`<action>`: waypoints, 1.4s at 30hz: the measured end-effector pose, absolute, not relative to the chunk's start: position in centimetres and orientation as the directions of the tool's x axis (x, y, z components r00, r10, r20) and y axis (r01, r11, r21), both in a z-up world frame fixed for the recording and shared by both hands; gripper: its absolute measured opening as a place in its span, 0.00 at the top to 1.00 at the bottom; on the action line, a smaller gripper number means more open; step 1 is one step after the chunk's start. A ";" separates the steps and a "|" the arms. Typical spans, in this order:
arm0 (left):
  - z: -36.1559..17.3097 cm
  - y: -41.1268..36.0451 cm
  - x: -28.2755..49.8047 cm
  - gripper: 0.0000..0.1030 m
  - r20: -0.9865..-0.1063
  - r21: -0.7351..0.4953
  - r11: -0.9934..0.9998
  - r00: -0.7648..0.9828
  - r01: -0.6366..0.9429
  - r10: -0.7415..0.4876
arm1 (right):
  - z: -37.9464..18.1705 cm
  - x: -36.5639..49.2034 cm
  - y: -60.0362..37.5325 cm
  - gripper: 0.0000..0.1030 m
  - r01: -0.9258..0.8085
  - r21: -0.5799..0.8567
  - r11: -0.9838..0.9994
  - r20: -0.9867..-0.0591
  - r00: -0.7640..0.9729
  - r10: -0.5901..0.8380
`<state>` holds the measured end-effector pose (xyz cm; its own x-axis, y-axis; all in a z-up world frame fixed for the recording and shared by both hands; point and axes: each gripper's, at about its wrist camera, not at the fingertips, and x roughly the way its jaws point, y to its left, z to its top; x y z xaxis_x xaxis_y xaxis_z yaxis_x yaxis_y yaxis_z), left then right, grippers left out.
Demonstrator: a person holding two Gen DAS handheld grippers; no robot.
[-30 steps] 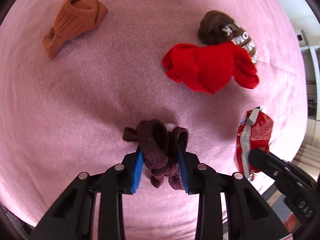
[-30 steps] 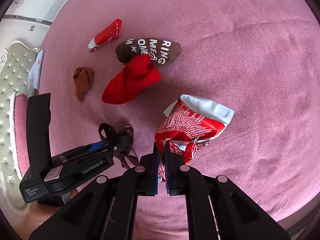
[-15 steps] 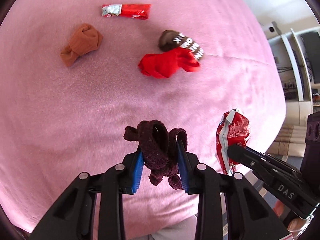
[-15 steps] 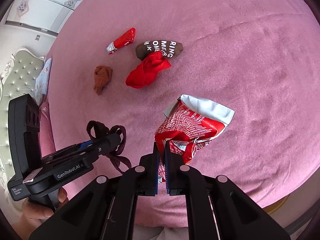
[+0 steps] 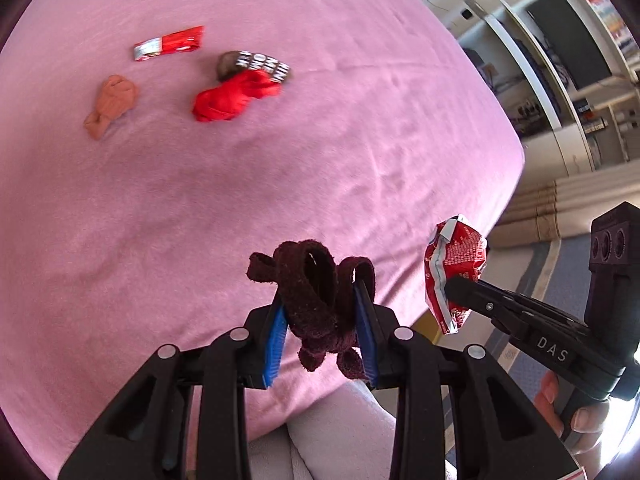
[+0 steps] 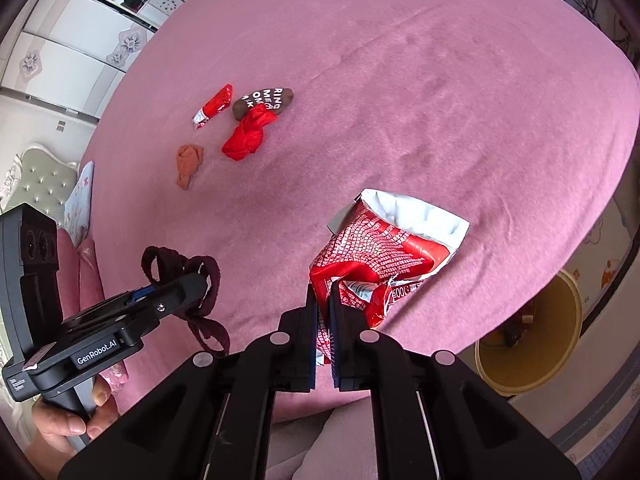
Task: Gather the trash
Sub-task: 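Carry the chip bag and bow over the yellow bucket with both grippers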
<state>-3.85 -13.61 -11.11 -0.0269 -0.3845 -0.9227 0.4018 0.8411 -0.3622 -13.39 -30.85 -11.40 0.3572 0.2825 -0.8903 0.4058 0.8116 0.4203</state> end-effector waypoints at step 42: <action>-23.2 -45.6 -27.7 0.68 -0.930 -0.346 0.528 -0.357 0.776 -0.085 | -24.1 -42.4 -52.6 0.94 0.809 0.428 0.403 -0.900 0.342 0.270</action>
<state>-27.67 -45.62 -23.23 -0.3571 -0.0848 -0.9302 0.7759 0.5275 -0.3460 -42.39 -52.64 -24.08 0.3423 0.2697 -0.9000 0.8085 0.4034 0.4284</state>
